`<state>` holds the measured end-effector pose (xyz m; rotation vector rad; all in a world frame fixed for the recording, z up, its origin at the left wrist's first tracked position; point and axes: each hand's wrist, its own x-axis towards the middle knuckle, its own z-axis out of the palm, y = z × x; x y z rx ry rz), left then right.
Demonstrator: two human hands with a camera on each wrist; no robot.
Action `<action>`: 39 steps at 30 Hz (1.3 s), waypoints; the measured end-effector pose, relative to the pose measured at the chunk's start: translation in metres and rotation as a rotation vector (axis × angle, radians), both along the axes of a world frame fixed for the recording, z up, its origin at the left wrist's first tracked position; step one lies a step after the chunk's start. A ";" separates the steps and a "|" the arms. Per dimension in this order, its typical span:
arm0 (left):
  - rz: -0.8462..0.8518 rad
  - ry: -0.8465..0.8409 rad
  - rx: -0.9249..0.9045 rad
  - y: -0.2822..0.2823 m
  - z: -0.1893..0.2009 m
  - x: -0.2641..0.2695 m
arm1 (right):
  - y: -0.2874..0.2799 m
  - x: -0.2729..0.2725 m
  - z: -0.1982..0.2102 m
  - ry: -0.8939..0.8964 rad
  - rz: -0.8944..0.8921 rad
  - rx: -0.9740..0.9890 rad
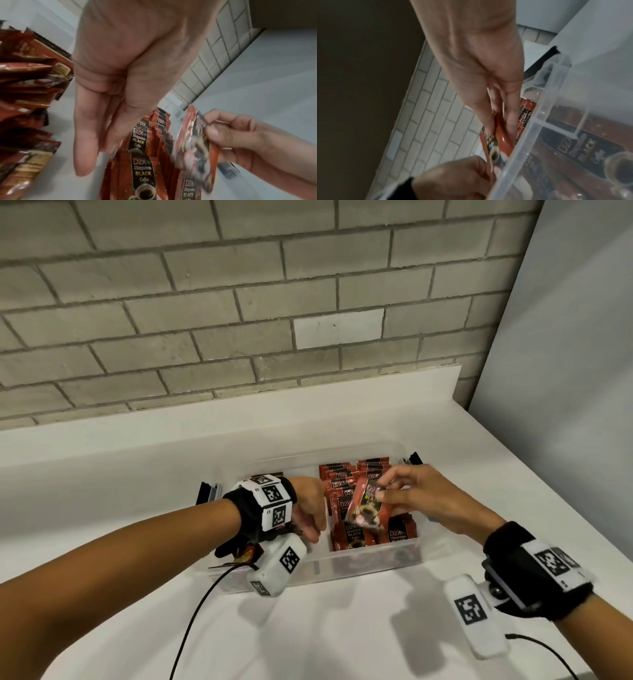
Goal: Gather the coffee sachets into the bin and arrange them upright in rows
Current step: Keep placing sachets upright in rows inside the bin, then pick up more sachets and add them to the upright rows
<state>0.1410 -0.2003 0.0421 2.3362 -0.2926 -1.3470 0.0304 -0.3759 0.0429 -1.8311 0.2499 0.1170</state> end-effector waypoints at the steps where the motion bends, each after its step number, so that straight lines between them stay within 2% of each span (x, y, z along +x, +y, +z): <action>1: -0.001 -0.008 -0.004 0.003 -0.001 0.002 | 0.003 0.003 -0.001 0.035 0.113 -0.072; 4: 0.076 0.021 -0.050 0.006 -0.007 0.005 | 0.018 0.016 -0.008 0.116 0.417 -0.339; 8: 0.234 0.108 -0.153 0.007 -0.019 0.005 | 0.038 0.029 -0.019 0.050 0.703 -0.887; 11: 0.272 0.128 -0.205 0.010 -0.024 0.007 | 0.047 0.033 -0.021 -0.035 0.781 -1.163; 15: 0.283 0.188 -0.252 0.011 -0.026 0.008 | 0.054 0.040 -0.018 -0.115 0.815 -1.394; 22: 0.333 0.116 -0.329 0.011 -0.026 0.005 | 0.055 0.053 -0.021 -0.174 0.681 -1.478; 25: 0.330 0.104 -0.336 0.009 -0.031 0.006 | 0.051 0.051 -0.025 -0.163 0.616 -1.375; 28: 0.311 0.176 -0.362 0.009 -0.028 0.003 | 0.048 0.052 -0.025 -0.162 0.513 -1.302; 32: 0.219 0.129 -0.325 0.011 -0.029 0.004 | 0.048 0.054 -0.025 -0.080 0.425 -1.321; 37: 0.012 -0.016 -0.159 0.018 -0.029 -0.003 | 0.050 0.053 -0.025 -0.029 0.460 -1.436; 39: -0.083 0.045 -0.079 0.015 -0.026 -0.007 | 0.050 0.054 -0.024 -0.030 0.455 -1.436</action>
